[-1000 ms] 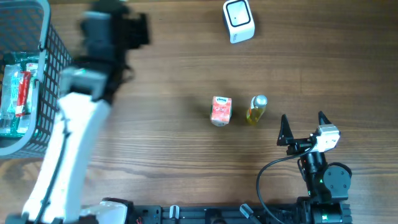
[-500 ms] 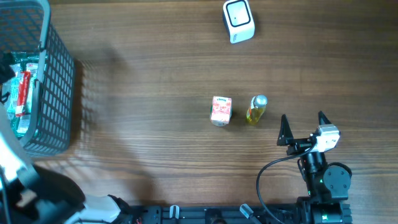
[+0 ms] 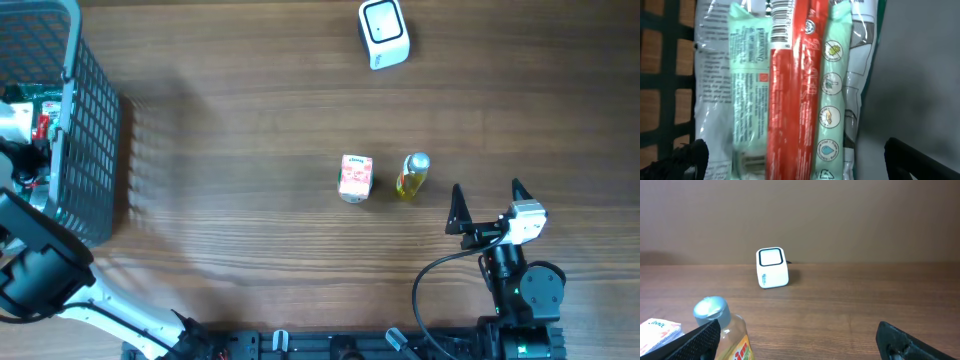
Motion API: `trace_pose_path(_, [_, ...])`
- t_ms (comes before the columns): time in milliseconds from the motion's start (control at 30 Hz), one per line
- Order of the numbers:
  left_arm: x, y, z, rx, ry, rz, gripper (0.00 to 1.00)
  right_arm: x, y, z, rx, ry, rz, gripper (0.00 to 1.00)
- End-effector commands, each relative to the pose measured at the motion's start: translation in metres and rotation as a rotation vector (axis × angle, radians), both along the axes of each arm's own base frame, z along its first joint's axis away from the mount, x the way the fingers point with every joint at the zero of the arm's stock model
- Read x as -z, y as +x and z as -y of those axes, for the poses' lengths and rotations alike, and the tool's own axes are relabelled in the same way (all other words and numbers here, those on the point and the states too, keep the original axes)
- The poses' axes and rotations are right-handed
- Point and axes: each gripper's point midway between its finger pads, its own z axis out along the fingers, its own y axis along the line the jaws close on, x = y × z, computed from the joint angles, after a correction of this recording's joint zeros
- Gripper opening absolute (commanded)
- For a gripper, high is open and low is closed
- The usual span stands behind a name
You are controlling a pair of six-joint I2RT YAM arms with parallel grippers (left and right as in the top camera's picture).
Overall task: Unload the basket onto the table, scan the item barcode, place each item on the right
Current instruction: 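Reach the left gripper into the basket and grasp the packets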
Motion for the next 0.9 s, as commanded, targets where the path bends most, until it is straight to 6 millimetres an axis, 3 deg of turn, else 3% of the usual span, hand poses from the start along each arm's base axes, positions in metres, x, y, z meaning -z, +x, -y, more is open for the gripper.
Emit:
trace_pose_path(0, [0.01, 0.009, 0.002, 0.088, -0.008, 0.02, 1.0, 0.0, 0.0, -0.001, -0.008, -0.013, 0.004, 1.0])
trace_pose_path(133, [0.047, 0.006, 0.006, 0.088, -0.062, -0.025, 1.0, 0.0, 0.0, -0.001, -0.008, -0.014, 0.004, 1.0])
trace_pose_path(233, [0.06, 0.001, 0.004, 0.077, -0.066, -0.061, 0.96, 0.0, 0.0, -0.001, -0.008, -0.013, 0.004, 1.0])
trace_pose_path(267, [0.06, 0.001, 0.004, 0.077, -0.064, -0.06, 0.79, 0.0, 0.0, -0.001, -0.007, -0.013, 0.004, 1.0])
trace_pose_path(333, [0.06, 0.001, 0.004, 0.077, -0.066, -0.061, 0.59, 0.0, 0.0, -0.001, -0.008, -0.013, 0.004, 1.0])
trace_pose_path(367, [0.06, 0.001, 0.005, 0.071, -0.069, -0.061, 0.43, 0.0, 0.0, -0.001, -0.008, -0.013, 0.004, 1.0])
trace_pose_path(500, [0.059, 0.0, 0.006, 0.071, -0.072, -0.063, 0.11, 0.0, 0.0, -0.001, -0.008, -0.013, 0.004, 1.0])
trace_pose_path(533, [0.054, 0.002, 0.006, 0.074, -0.064, -0.055, 0.07, 0.0, 0.0, -0.001, -0.008, -0.013, 0.004, 1.0])
trace_pose_path(633, [0.014, 0.016, 0.006, 0.038, -0.018, 0.027, 0.04, 0.0, 0.0, -0.001, -0.007, -0.013, 0.004, 1.0])
trace_pose_path(733, [-0.069, 0.033, 0.012, -0.007, 0.068, 0.19, 0.05, 0.0, 0.0, -0.001, -0.008, -0.013, 0.004, 1.0])
trace_pose_path(767, [-0.1, 0.037, 0.015, -0.01, 0.106, 0.25, 0.07, 0.0, 0.0, -0.001, -0.008, -0.013, 0.004, 0.99])
trace_pose_path(867, [-0.257, 0.032, 0.041, -0.021, 0.292, 0.582, 0.04, 0.0, 0.0, -0.001, -0.008, -0.013, 0.004, 1.0])
